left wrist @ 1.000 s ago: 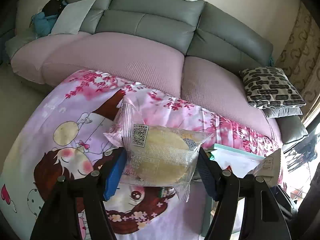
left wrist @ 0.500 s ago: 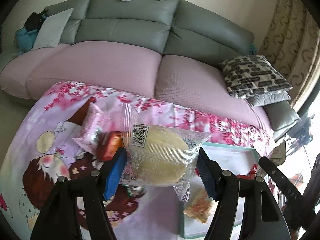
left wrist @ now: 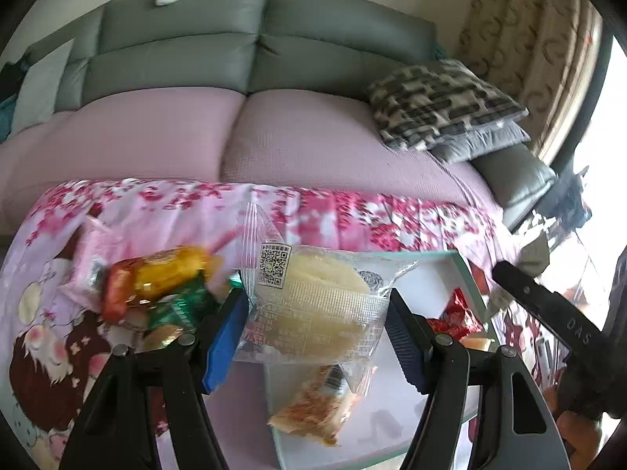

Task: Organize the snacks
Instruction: 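Carry the cake and white bag over the tray and open both tools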

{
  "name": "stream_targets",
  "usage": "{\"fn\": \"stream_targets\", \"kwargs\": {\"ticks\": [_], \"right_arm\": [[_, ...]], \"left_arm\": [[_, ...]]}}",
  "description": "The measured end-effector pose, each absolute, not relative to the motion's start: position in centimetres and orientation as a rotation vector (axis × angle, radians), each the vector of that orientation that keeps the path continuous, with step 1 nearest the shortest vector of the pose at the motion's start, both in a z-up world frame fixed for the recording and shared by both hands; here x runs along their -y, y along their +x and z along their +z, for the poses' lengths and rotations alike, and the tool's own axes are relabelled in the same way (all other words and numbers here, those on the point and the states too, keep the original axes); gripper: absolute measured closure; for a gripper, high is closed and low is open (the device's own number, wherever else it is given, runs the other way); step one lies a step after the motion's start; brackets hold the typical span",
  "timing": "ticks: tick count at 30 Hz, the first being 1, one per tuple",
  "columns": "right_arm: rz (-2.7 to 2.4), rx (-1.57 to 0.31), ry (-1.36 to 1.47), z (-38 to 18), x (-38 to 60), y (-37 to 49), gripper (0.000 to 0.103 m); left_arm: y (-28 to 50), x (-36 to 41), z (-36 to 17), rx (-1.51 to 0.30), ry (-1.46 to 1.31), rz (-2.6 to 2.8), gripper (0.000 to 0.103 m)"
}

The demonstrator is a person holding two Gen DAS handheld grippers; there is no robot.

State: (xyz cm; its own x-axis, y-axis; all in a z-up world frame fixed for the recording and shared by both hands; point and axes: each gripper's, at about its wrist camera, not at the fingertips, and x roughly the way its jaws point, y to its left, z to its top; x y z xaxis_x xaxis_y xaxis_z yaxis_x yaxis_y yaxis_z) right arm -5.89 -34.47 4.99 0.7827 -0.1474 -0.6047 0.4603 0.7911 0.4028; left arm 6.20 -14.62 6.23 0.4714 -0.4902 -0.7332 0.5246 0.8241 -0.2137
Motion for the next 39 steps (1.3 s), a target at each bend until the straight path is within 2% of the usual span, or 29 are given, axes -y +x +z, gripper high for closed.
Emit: {"fn": "stream_targets", "kwargs": {"ticks": [18,39], "right_arm": [[-0.336,-0.694,0.570,0.4,35.3,-2.4,0.043],[-0.377,-0.746,0.576,-0.1,35.6,-2.1,0.041]], "left_arm": [[7.4,20.0,1.6,-0.885,0.158,-0.645,0.032],[8.0,20.6,0.4,-0.951,0.185,-0.612,0.029]]}}
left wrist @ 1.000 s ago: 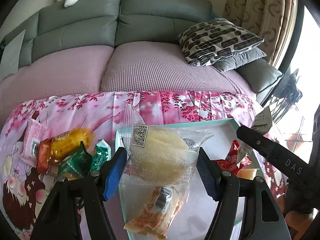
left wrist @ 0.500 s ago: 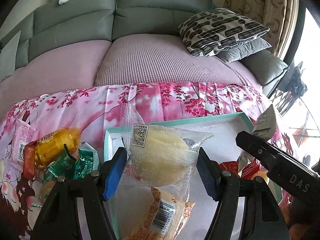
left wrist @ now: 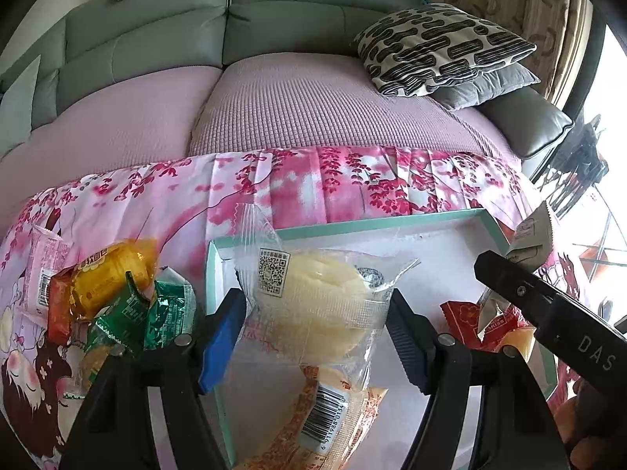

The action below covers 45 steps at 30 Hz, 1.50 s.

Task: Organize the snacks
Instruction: 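Carry the cake and white bag over the tray and open both tools, then move both open tools back from the tray to the snack pile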

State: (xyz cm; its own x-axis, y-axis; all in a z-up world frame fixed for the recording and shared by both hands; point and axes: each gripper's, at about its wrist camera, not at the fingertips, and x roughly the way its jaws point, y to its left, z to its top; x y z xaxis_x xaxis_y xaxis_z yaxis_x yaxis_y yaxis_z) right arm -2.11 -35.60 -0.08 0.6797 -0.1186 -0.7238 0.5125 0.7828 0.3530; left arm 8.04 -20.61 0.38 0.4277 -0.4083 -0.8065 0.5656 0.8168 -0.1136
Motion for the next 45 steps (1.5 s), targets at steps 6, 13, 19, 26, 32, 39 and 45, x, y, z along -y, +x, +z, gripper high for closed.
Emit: {"fn": "stream_targets", "kwargs": {"ticks": [6,13,19,26,32,39,45], "right_arm": [[-0.391,-0.763,0.581,-0.6,35.8,-2.0,0.041],[-0.401,-0.772,0.576,-0.6,35.7,-2.1,0.041],[-0.426,-0.782,0.577,-0.7,35.9,-2.0,0.032],[-0.435,-0.783,0.592,-0.7,36.3,-2.2,0.032],[-0.442,-0.787,0.562,-0.3,35.9,-2.1,0.023],[-0.437,-0.785,0.522,0.5,35.4,-2.0,0.022],[-0.450,-0.790,0.488,0.6,35.2,-1.9,0.006]], "left_arm": [[8.0,20.6,0.5,-0.942,0.194,-0.596,0.025],[8.3,20.1,0.8,-0.950,0.192,-0.565,0.025],[8.8,19.1,1.3,-0.961,0.165,-0.510,0.025],[9.4,18.2,1.1,-0.982,0.148,-0.470,0.025],[9.4,17.8,1.4,-0.966,0.155,-0.439,0.008],[9.6,17.2,1.6,-0.948,0.151,-0.388,0.004],[10.3,16.1,1.3,-0.963,0.127,-0.325,0.003]]}}
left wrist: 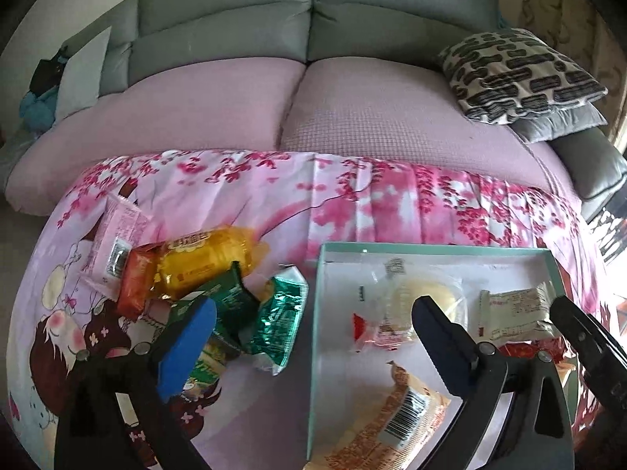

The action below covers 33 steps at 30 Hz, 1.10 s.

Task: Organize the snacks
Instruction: 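Move both open tools back from the tray to the snack pile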

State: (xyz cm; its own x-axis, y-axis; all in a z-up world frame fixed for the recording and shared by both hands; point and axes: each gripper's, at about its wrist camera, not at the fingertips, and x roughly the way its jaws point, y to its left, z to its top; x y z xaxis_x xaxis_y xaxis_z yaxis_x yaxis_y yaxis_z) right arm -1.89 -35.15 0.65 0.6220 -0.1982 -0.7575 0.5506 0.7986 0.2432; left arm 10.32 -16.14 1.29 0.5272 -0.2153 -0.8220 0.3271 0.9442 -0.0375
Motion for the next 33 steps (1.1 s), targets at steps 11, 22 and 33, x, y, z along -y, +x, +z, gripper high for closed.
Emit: {"fn": "stream_targets", "kwargs": {"ticks": [11,22,33], "right_arm": [[-0.462,-0.825,0.449,0.1,35.0,-1.6,0.000],[-0.472,-0.861,0.450,0.2,34.6,-1.6,0.000],[-0.458,-0.854,0.426,1.8,33.1,-1.7,0.000]], "left_arm": [[11.1,14.7,0.9,-0.982,0.084,-0.261,0.003],[11.3,13.9,1.3,-0.980,0.055,-0.254,0.003],[10.5,12.8,3.0,-0.943,0.045,-0.267,0.003]]}}
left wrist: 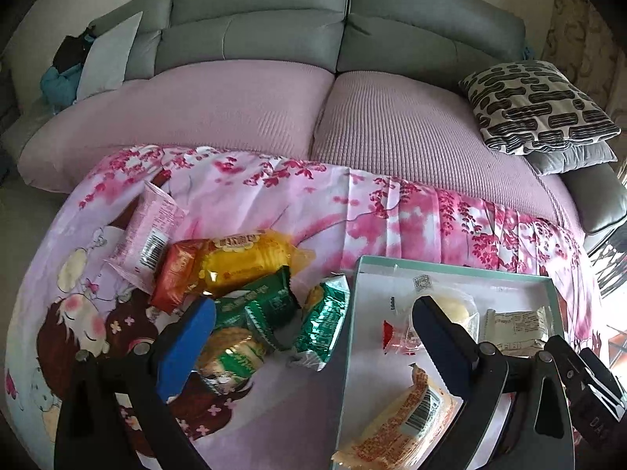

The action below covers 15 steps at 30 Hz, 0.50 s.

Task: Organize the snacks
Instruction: 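Move both open tools back from the tray to the snack pile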

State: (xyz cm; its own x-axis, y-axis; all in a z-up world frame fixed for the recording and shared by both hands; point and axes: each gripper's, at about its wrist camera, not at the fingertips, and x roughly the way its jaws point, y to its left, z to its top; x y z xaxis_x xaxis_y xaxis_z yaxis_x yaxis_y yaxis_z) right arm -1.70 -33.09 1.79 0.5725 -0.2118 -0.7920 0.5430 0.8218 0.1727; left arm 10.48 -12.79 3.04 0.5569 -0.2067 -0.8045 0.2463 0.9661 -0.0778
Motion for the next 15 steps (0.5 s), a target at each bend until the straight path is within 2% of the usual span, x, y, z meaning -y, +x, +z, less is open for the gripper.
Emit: {"fn": "stream_targets", "kwargs": {"ticks": [15], "right_arm": [[-0.305,-0.840,0.412,2.9,27.6,0.7,0.000]], "left_arm": [[10.7,6.1,3.7,-0.933,0.057,-0.139,0.003]]}}
